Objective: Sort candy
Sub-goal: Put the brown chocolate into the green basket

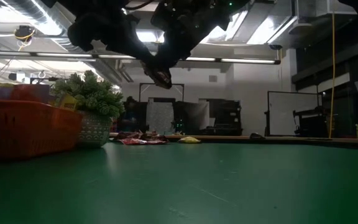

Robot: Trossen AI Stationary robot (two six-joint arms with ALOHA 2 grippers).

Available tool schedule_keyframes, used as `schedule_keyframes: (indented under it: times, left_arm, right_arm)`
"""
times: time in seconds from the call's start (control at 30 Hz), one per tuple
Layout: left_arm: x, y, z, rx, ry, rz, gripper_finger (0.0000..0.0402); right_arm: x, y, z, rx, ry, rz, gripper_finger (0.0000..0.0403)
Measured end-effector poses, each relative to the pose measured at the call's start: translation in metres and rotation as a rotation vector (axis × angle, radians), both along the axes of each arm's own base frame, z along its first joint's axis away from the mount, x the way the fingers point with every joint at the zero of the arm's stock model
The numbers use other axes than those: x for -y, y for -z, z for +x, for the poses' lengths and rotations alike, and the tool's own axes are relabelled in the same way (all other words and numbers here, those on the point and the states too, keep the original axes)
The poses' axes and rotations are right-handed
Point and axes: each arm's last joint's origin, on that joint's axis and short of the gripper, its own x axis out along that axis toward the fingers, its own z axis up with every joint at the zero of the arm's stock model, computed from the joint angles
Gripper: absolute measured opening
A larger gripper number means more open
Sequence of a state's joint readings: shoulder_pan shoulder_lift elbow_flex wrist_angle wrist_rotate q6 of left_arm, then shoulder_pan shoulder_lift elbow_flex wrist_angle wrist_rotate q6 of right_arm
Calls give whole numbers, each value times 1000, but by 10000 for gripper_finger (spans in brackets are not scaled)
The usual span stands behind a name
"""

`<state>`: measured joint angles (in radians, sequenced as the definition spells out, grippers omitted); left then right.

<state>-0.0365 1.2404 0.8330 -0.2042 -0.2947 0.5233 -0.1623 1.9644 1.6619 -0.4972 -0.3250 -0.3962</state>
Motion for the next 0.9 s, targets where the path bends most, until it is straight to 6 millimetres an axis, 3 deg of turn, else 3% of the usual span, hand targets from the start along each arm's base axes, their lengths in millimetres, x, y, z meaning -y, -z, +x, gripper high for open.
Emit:
schedule_keyframes:
  times: [0.3, 0.6, 0.9]
  left_arm:
    - [6, -2, -1, 28, 2, -24, 14]
    - [7, -4, -1, 56, -26, -99, 14]
    - [28, -4, -3, 56, 71, -377, 14]
  right_arm:
    - [3, 0, -1, -8, 12, -9, 241]
    - [-1, -22, -31, -135, -16, -28, 241]
    - [-2, -15, -50, -320, -13, 2, 241]
